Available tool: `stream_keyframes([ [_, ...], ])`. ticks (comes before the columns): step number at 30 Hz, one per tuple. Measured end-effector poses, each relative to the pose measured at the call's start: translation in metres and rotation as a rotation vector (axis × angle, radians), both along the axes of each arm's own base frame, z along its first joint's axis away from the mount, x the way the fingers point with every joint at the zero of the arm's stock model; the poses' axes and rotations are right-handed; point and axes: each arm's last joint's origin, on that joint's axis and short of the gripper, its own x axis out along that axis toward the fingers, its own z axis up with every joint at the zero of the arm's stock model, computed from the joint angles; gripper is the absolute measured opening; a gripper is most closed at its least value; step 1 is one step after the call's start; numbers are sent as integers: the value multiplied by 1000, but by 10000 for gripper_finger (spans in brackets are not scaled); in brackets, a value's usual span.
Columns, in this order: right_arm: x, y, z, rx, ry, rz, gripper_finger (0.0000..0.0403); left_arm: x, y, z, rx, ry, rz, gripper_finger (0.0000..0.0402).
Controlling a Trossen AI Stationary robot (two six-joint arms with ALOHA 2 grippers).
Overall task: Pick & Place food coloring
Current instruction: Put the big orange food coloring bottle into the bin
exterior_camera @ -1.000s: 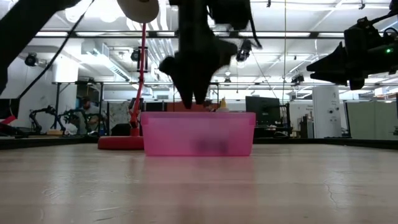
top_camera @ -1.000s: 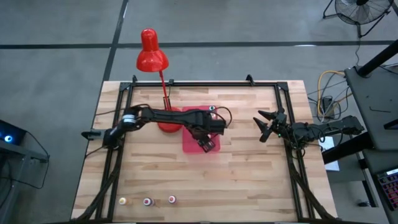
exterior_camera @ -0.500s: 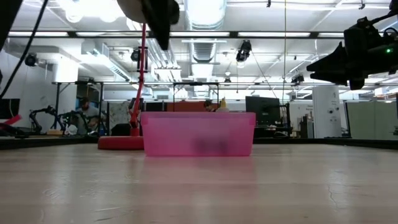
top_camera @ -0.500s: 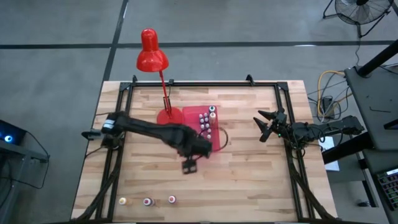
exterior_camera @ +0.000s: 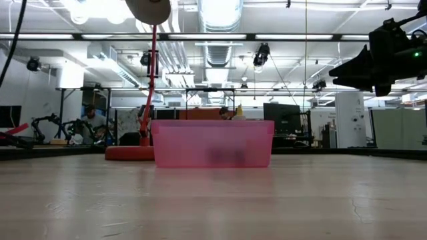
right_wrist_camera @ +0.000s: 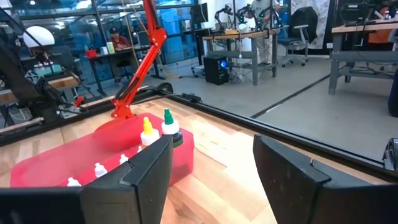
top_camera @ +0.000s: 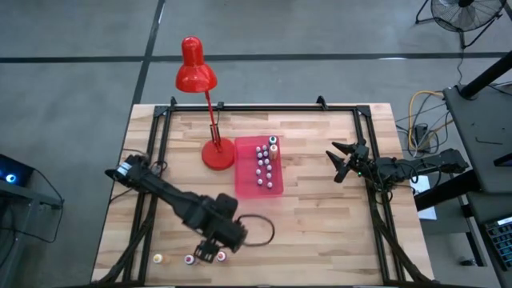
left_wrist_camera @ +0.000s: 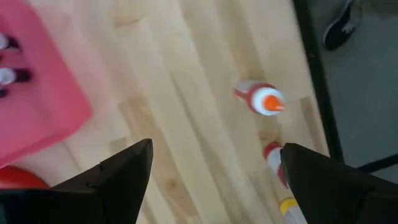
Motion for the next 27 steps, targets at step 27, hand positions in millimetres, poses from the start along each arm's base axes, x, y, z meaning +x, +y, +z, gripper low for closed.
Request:
stream_keyframes([
  [27, 0, 0, 0, 0, 0, 0, 215, 18, -80, -100, 60, 85, -98, 323],
])
